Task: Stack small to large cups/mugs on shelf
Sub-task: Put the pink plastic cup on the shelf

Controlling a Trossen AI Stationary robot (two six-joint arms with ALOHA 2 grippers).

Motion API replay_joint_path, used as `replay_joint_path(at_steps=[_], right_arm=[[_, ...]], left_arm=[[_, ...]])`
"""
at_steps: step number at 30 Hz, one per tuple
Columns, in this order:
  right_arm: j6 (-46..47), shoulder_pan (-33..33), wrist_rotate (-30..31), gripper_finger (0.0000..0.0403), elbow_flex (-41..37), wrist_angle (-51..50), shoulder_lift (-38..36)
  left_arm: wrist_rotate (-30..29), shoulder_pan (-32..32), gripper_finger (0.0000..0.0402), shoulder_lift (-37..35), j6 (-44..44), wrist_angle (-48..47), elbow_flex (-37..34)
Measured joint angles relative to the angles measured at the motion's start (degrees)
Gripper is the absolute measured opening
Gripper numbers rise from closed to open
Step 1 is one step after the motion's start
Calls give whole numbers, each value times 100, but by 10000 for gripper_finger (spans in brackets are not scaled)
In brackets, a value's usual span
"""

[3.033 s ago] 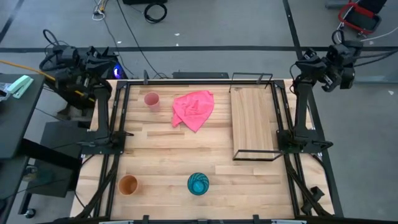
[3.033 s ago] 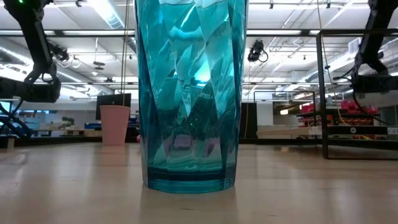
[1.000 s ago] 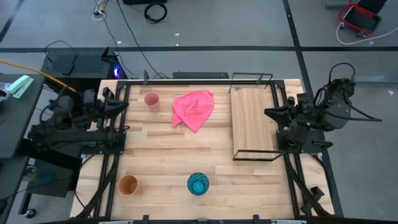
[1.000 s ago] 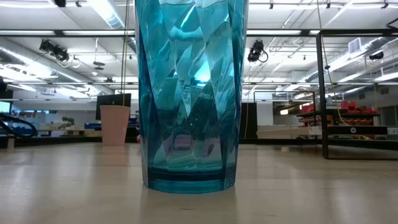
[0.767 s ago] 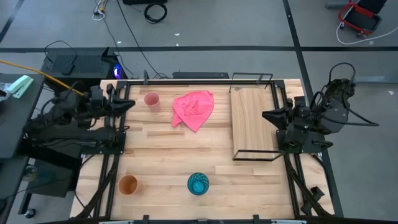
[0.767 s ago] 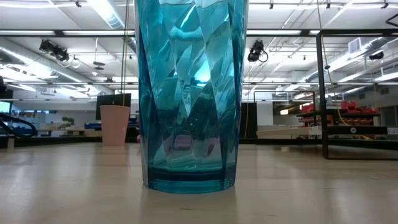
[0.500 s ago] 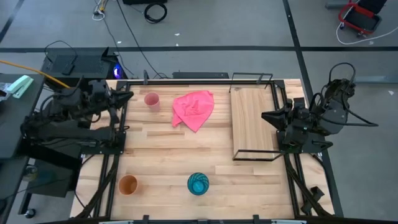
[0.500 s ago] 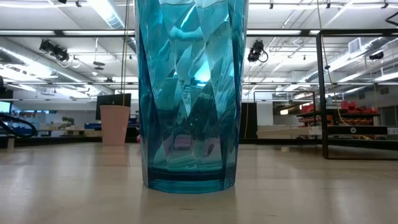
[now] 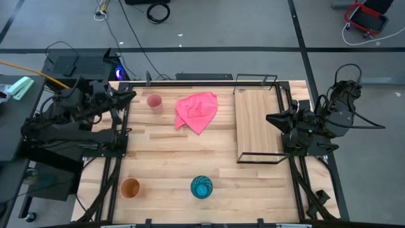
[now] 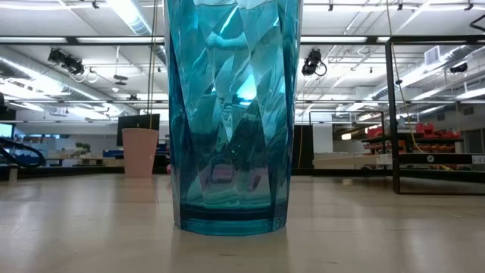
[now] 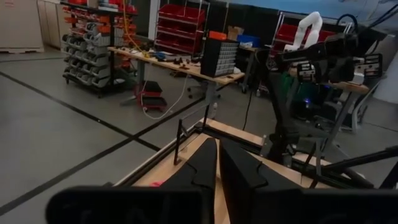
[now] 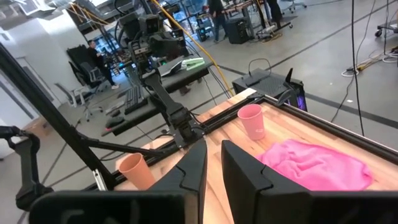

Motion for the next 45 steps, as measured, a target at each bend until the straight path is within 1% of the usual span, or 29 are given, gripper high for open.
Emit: replay_joint_path(at_steps=[3,6,7,9,12,14,18,21,24,27,32,38,41,45], right_arm=[[2,0,11,57,0,1,-6],[48,0,37,57,0,2,-25],[50,0,39,57,0,0,-39],[61,0,39,57,0,2,-39],[63,0,39,57,0,0,-39],[65,0,39,57,0,1,-39],[203,0,42,57,0,0,-39],[216,0,42,57,0,-2,-39],[216,0,42,57,0,-1,-39],[216,0,42,57,0,0,-39],[219,-104,35,57,0,-2,-39],[237,-186,-67,57,0,-4,-32],[362,-186,-90,57,0,-61,-33],[564,-186,-92,57,0,-266,-31]], left_arm=[[-1,2,23,49,33,2,0],[-73,2,27,81,243,-62,-2],[-206,2,29,84,245,-114,-2],[-656,6,32,152,194,-369,0],[-1439,92,36,311,-4,-1032,-2],[-1801,240,40,429,-235,-1403,-2],[-1882,770,50,674,-702,-1943,-2],[-1790,1290,58,840,-925,-2326,-2],[-1321,1880,66,995,-938,-2579,-2],[-461,2525,74,1180,-913,-2685,-2],[985,3680,84,1618,-628,-2749,-2],[2398,4831,92,2268,-182,-2825,-2],[2858,5227,97,2648,48,-2860,0],[3037,5503,104,3161,241,-2866,0]])
